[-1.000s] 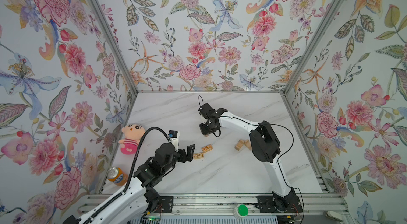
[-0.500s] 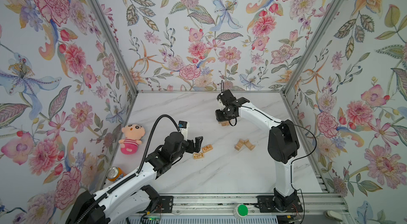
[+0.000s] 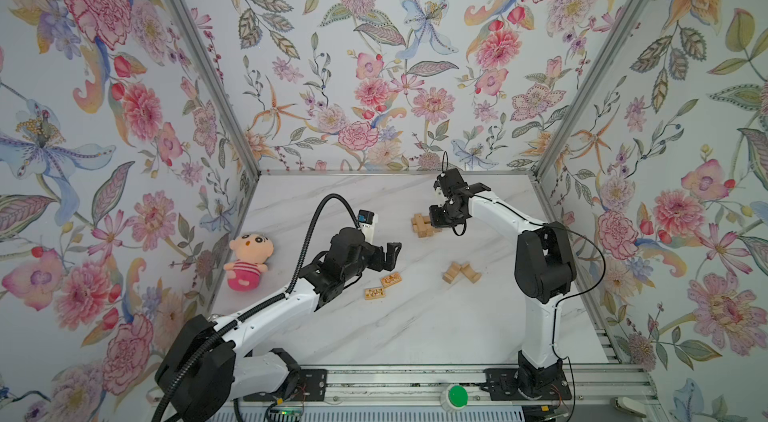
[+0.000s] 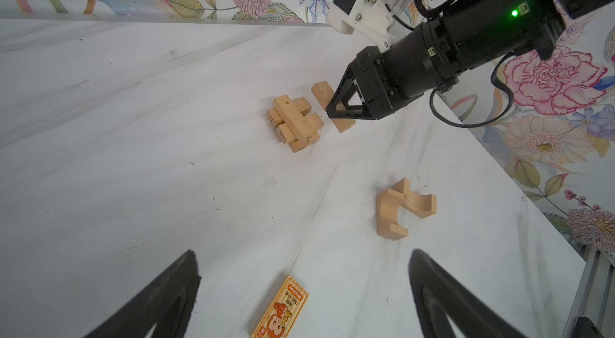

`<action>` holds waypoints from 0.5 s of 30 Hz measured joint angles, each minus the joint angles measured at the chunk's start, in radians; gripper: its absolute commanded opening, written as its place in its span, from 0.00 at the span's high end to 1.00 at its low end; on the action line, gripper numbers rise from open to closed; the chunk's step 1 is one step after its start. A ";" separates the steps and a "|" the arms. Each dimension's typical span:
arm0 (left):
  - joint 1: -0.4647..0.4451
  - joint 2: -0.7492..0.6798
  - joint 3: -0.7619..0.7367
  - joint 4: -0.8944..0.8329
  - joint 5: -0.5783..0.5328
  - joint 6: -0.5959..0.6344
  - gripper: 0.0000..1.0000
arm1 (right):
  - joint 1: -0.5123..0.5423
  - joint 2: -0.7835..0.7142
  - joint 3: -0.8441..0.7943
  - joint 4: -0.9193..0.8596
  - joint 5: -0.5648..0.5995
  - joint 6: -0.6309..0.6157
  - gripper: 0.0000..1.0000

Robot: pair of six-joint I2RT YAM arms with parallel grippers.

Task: Build the wood block tower
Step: 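Lift the held block with the right gripper and carry it to the tower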

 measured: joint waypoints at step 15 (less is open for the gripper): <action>-0.002 0.072 0.044 0.021 0.031 0.024 0.01 | -0.010 0.052 0.043 0.007 -0.019 -0.019 0.73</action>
